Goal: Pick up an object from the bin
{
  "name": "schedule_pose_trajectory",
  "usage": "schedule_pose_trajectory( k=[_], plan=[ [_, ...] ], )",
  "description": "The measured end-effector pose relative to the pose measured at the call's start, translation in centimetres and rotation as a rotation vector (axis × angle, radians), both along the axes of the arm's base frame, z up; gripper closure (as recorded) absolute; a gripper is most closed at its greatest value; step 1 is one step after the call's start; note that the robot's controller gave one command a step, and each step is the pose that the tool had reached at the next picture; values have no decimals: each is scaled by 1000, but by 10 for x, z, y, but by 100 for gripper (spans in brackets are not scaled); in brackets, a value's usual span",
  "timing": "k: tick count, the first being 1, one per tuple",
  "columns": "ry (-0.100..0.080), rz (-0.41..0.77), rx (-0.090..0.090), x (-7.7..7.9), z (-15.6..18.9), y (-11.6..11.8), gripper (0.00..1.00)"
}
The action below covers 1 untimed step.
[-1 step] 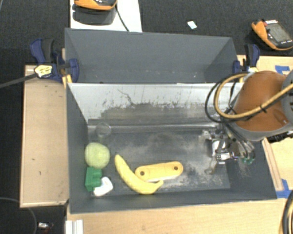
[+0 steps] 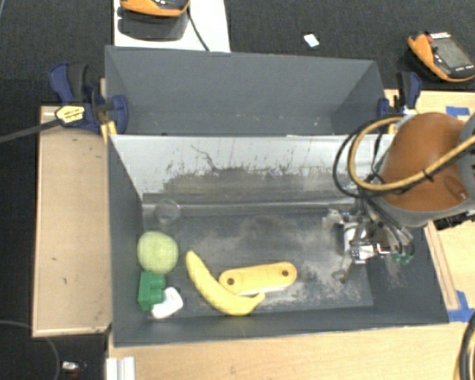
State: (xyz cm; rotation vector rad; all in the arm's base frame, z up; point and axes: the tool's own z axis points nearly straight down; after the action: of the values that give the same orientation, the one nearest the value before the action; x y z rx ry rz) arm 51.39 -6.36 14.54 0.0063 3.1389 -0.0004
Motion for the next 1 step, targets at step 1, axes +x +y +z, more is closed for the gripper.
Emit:
schedule_pose_trajectory(
  k=[1],
  plan=[
    [-2,58,1,-4,-69,81,0]
  ],
)
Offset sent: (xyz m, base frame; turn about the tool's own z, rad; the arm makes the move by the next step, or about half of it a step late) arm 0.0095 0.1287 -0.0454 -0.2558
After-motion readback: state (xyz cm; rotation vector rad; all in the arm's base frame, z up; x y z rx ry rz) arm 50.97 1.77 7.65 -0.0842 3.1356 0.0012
